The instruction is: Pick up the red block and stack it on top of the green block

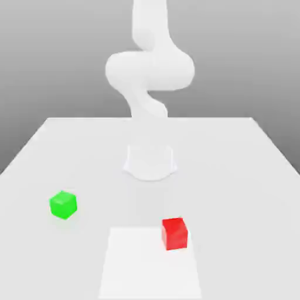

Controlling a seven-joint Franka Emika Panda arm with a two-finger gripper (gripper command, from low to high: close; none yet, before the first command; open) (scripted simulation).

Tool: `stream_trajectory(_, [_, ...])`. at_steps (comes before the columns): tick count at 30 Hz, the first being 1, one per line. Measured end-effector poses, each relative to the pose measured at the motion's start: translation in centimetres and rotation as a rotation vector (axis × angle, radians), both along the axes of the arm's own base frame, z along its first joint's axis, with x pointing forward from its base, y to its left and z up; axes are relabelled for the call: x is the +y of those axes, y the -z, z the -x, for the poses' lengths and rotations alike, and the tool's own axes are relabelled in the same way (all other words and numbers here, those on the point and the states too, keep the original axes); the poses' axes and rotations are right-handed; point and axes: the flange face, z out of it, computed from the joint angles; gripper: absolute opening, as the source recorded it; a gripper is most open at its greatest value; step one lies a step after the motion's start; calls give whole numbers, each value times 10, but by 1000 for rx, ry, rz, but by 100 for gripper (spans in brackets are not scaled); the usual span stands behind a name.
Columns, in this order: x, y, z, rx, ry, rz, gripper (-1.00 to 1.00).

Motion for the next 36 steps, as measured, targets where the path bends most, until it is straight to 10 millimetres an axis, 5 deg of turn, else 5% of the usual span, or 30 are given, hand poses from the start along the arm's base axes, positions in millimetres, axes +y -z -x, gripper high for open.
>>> stream_trajectory(4, [13,99,-39,151,-37,7,0])
stream_trajectory(9, [30,224,-52,336,-83,23,0])
stream_trajectory(13, [42,325,-35,493,-122,42,0])
stream_trajectory(18, [51,445,17,693,-169,75,0])
stream_trajectory(24, [51,507,25,717,-174,79,0])
stream_trajectory(25, [51,514,25,717,-174,78,-100])
stream_trajectory(31, [51,517,26,717,-174,78,-100])
stream_trajectory(36, [51,485,24,717,-174,79,-100])
